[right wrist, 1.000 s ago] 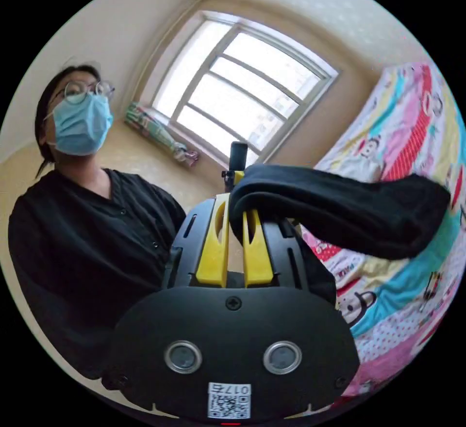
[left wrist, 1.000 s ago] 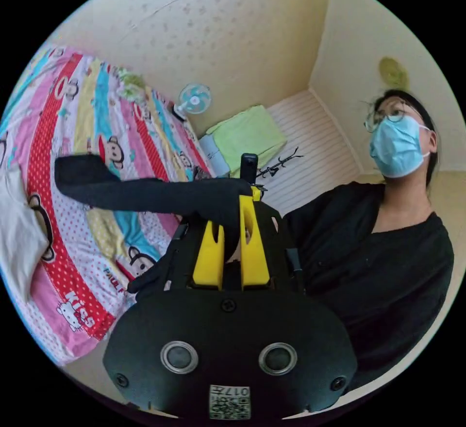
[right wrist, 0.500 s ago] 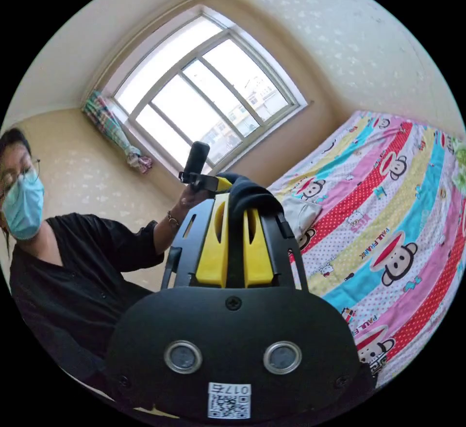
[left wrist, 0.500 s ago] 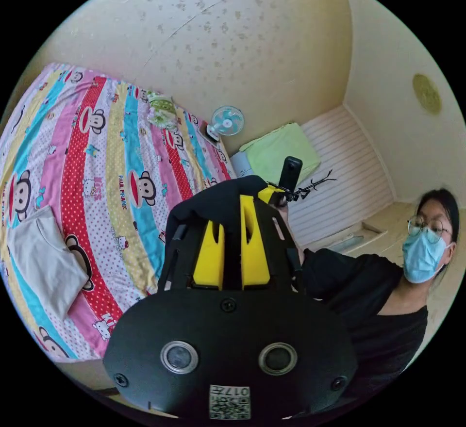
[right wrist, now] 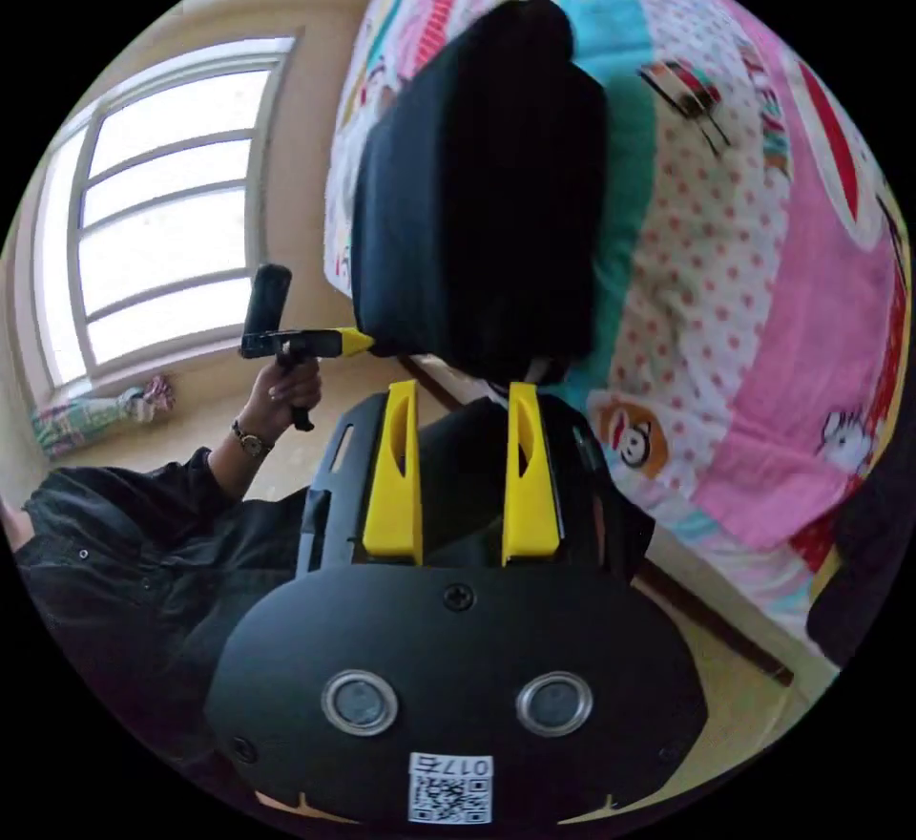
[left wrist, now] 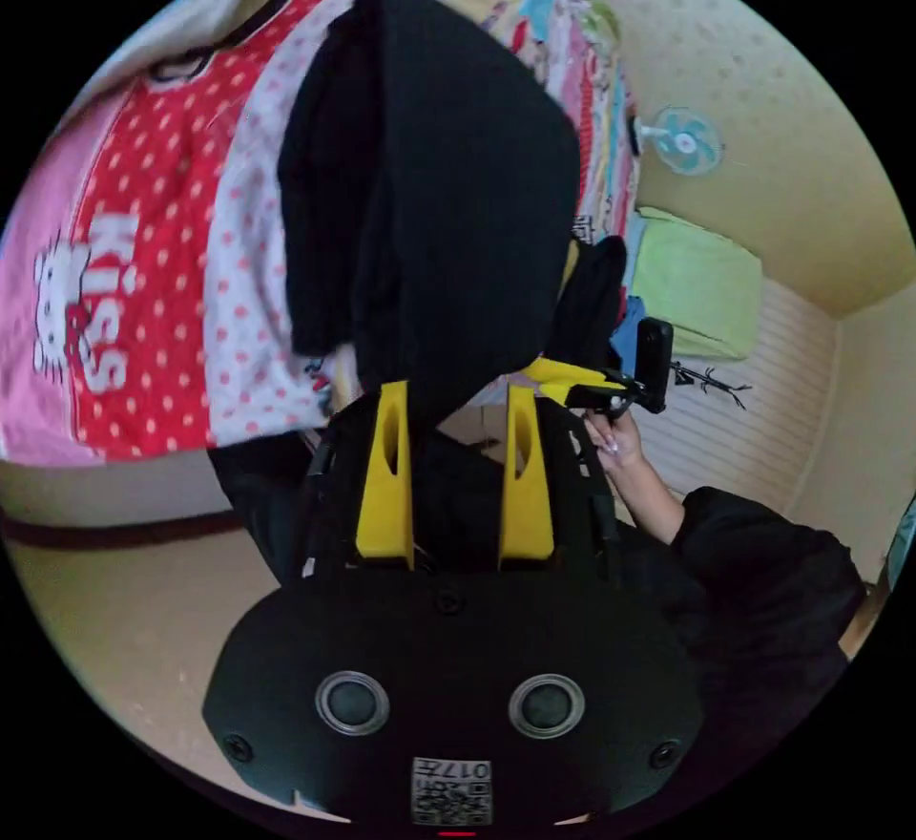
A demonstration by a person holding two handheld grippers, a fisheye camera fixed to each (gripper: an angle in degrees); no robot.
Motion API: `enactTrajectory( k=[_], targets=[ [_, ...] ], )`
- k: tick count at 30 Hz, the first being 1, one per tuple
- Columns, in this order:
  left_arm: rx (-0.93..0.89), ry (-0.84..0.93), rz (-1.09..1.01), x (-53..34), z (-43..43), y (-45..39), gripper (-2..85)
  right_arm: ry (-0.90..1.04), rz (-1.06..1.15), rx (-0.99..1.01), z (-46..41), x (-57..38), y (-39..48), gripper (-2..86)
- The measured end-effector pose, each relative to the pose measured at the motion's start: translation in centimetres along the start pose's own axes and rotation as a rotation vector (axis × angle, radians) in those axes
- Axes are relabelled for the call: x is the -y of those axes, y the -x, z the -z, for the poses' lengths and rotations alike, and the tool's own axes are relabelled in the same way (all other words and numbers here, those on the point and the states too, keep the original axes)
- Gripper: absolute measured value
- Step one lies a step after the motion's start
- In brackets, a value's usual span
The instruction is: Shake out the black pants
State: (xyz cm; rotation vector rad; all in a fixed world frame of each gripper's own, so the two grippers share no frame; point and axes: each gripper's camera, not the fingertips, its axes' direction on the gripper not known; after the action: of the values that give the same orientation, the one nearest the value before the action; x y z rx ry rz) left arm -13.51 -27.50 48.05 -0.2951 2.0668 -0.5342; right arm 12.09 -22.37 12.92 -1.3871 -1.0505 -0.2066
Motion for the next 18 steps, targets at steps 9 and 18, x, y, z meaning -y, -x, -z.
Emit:
enactTrajectory(
  k=[9, 18],
  targets=[
    [-0.090, -0.241, -0.044, 7.6, 12.8, 4.4, 18.7, -0.322, -0.001, 0.101, 6.8, 6.9, 0.1, 21.6],
    [-0.220, -0.069, 0.028, 14.6, 11.9, 8.6, 18.8, -0.177, -0.193, 0.146, -0.7, 12.9, -0.2, 27.1]
  ],
)
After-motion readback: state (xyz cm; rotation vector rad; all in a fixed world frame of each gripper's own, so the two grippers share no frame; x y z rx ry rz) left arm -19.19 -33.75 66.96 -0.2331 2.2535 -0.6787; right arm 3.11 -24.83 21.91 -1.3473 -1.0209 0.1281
